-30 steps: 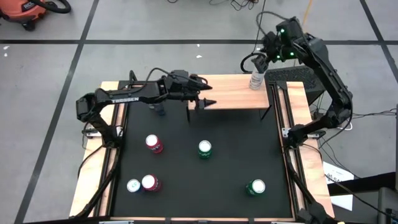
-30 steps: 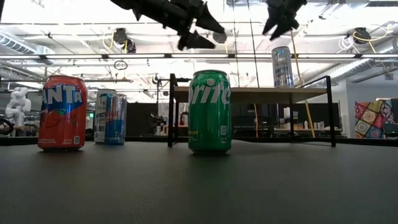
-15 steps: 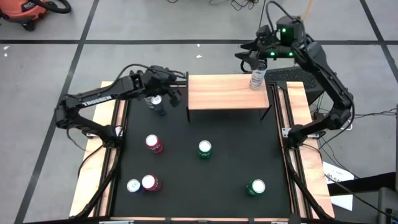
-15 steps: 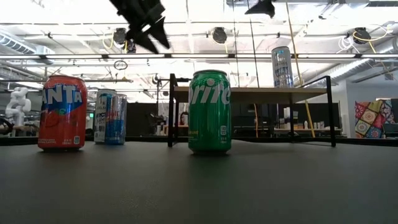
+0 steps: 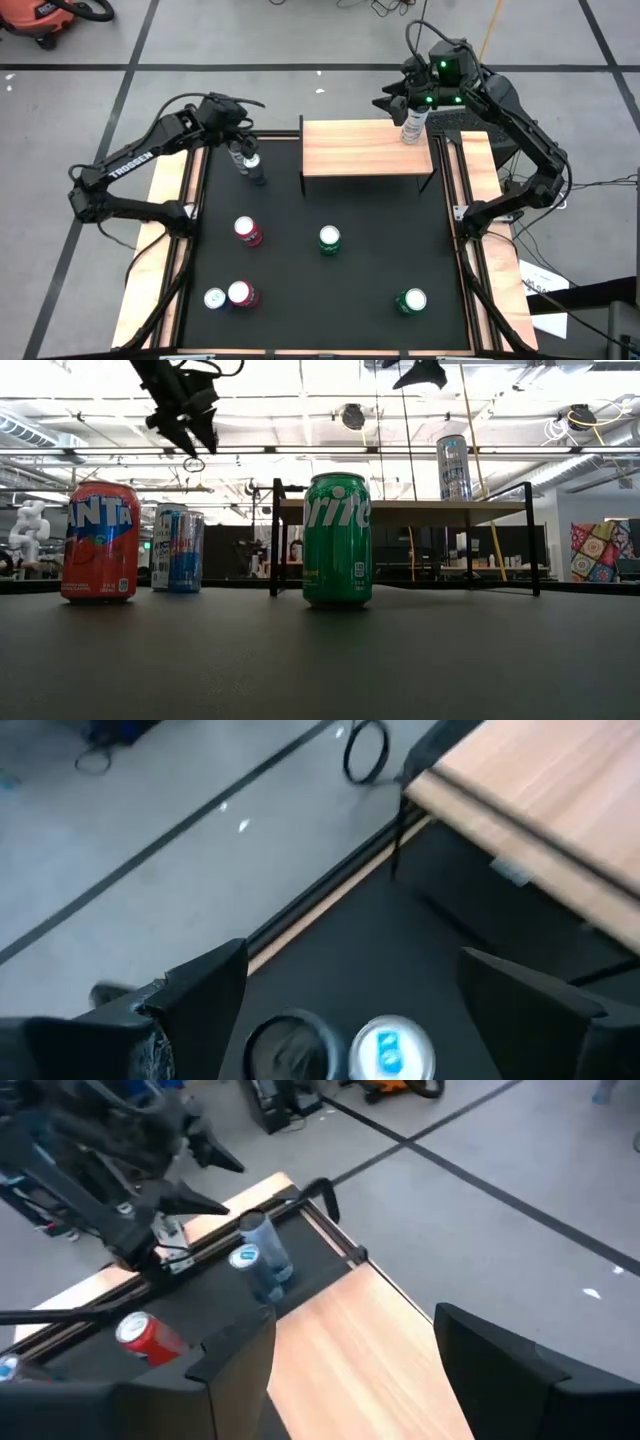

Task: Place canned beverage on shelf
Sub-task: Put the top green soda can on the shelf

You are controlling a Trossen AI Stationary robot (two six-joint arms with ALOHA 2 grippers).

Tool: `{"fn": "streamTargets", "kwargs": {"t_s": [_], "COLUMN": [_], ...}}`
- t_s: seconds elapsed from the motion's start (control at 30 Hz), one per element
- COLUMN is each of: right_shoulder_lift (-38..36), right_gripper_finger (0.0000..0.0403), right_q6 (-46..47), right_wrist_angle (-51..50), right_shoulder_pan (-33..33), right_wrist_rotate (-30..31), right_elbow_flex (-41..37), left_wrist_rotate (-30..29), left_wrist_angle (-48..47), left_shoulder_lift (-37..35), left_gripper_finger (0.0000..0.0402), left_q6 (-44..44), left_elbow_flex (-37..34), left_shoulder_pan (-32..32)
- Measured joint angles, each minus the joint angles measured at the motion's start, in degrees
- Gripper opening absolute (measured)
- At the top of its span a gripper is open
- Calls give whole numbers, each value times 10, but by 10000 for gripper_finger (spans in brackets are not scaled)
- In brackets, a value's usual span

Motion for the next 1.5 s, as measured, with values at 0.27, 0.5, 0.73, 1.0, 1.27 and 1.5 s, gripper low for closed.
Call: {"fn": "streamTargets", "kwargs": {"t_s": [0.27,0.5,0.73,1.0,1.27,1.5], "right_shoulder_lift": [0,0,0,12,87,165], "right_gripper_finger": [260,260,260,260,260,270], "right_q6": [5,55,103,141,158,61], "right_wrist_angle": [-26,-29,-31,-39,-66,-65], "right_shoulder_pan": [60,135,214,261,343,407], "right_wrist_rotate": [93,159,256,234,221,185], "right_elbow_flex": [0,0,0,0,0,0], "left_wrist_rotate": [2,29,71,169,232,255], "left_wrist_angle": [-7,-9,-23,-6,57,64], "left_shoulder_lift": [2,2,2,-14,-29,-29], "left_gripper_finger": [356,356,356,356,356,356], "left_q6": [-15,4,31,30,32,75], "left_elbow_flex": [0,0,-2,-63,-73,-73], "left_shoulder_pan": [1,-3,5,41,-17,-93]}}
